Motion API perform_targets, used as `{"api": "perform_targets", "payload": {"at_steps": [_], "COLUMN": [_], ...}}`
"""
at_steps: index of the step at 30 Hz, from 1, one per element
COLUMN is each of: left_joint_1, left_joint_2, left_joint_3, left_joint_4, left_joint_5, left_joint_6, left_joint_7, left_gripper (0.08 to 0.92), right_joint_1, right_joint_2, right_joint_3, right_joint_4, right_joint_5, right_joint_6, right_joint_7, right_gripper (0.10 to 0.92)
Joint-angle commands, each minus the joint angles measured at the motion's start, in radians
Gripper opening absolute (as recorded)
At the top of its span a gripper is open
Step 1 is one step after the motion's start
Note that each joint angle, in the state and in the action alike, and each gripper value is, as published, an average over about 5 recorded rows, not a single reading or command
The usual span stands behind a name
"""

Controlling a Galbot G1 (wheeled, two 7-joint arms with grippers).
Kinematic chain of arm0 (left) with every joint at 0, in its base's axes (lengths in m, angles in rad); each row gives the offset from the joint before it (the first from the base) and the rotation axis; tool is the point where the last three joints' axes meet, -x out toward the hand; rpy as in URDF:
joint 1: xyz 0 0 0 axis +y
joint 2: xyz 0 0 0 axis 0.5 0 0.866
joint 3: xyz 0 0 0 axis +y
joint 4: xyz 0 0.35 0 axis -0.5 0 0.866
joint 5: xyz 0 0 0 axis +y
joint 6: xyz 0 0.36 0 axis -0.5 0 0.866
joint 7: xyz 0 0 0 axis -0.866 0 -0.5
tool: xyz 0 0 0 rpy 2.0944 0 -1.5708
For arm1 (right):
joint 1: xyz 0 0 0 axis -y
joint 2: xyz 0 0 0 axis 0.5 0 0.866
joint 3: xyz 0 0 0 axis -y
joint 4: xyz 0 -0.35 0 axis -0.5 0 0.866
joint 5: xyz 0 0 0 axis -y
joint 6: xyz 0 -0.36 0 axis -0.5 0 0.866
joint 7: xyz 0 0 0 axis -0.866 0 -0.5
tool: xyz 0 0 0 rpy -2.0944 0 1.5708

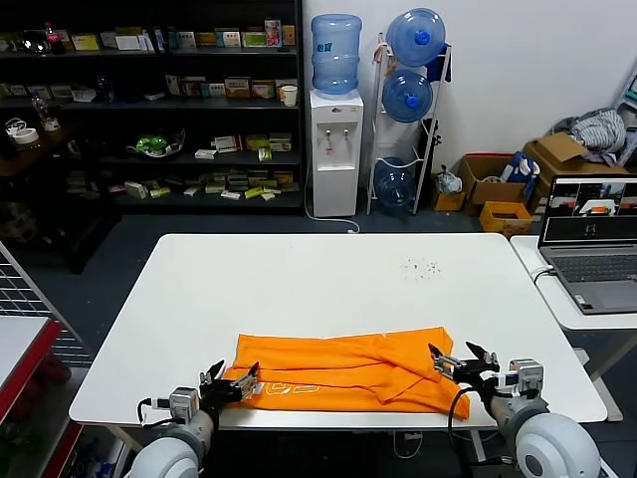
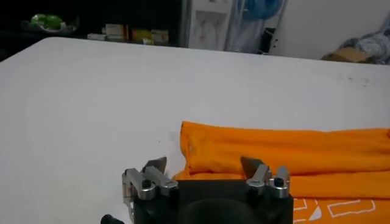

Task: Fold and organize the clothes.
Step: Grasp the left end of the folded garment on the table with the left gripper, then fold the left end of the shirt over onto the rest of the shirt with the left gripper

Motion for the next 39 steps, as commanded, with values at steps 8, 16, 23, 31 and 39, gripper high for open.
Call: {"api": "perform_targets", "payload": {"at_steps": [8, 16, 23, 31, 39], "left_joint_1": [-0.039, -0.049, -0.031, -0.023, -0.030], "left_joint_2": [0.027, 0.032, 0.030, 0.026, 0.039], "left_joint_3": [0.024, 0.034, 0.034, 0.030, -0.006], "left_joint_4": [0.049, 0.043, 0.023, 0.012, 0.005], "left_joint_5": [-0.044, -0.068, -0.072, -0.075, -0.079], "left_joint_6": [0.027, 0.047, 0.056, 0.056, 0.057], "left_joint_7": [-0.004, -0.013, -0.019, -0.027, -0.027], "left_gripper": [0.783, 0.559, 0.359, 0.142, 0.122], "right_joint_1": [-0.022, -0.022, -0.011, -0.005, 0.003], "right_joint_2": [0.007, 0.008, 0.006, 0.012, 0.016], "right_joint_3": [0.018, 0.017, 0.008, 0.000, -0.003], "right_joint_4": [0.002, -0.005, -0.006, -0.007, -0.011], "right_joint_5": [-0.008, -0.007, -0.003, -0.003, -0.004], "right_joint_6": [0.002, 0.002, -0.001, -0.001, 0.003], "right_joint_7": [-0.003, -0.003, -0.001, 0.004, 0.004], "right_gripper": [0.823, 0.823, 0.823, 0.823, 0.823]}}
